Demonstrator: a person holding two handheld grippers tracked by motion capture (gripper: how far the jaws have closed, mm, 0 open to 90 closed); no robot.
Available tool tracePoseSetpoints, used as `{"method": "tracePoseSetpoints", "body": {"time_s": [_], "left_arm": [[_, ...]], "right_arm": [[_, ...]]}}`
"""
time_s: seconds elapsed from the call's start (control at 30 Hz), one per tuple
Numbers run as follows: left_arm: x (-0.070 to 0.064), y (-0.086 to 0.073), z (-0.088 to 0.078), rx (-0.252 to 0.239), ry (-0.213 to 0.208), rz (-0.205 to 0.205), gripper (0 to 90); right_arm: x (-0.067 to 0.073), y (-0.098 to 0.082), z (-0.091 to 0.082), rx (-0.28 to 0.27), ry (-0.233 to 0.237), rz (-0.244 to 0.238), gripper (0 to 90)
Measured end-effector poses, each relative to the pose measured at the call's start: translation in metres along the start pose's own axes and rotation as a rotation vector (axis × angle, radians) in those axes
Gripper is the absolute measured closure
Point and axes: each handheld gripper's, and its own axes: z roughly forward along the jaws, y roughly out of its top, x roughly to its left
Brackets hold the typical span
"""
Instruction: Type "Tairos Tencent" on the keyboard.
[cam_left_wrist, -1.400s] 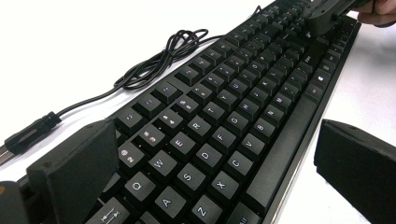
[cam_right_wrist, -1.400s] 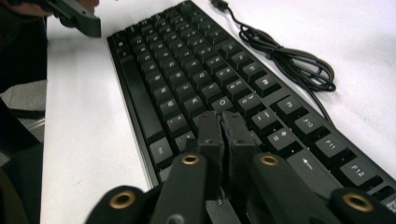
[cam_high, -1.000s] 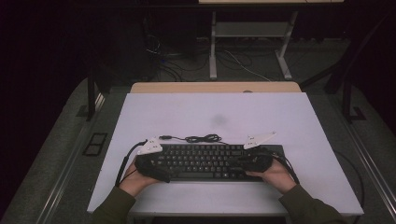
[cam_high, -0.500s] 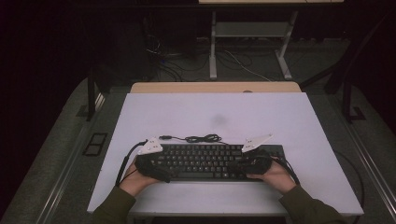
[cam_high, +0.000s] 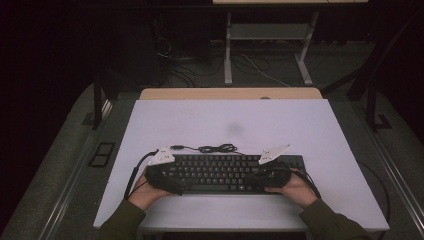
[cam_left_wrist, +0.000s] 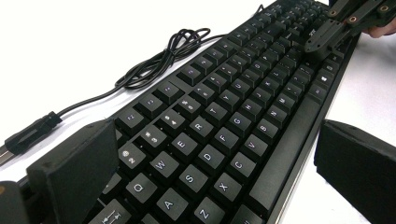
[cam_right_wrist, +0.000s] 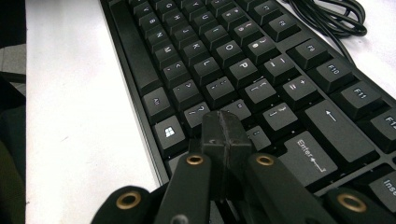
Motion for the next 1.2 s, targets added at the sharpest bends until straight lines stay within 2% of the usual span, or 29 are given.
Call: {"method": "tracePoseSetpoints", "body": {"time_s": [0.23,0.57,0.73,0.93,1.2], "left_arm": [[0.001,0.007,0.008,0.012,-0.001,0.008,0.2],[0.004,0.017,0.02,0.008,-0.018,-0.012,14.8],[0.005,0.023,0.023,0.003,-0.027,-0.017,18.8],[0.005,0.03,0.027,0.01,-0.043,-0.013,29.3],[0.006,0.03,0.035,0.021,-0.069,-0.012,52.8]], "right_arm": [[0.0,0.0,0.0,-0.001,0.0,0.006,89.3],[0.0,0.0,0.0,-0.001,-0.001,0.0,89.3],[0.0,0.0,0.0,-0.001,-0.001,-0.001,89.3],[0.0,0.0,0.0,-0.001,-0.001,-0.004,89.3],[0.0,0.0,0.0,-0.001,0.001,-0.003,89.2]]}}
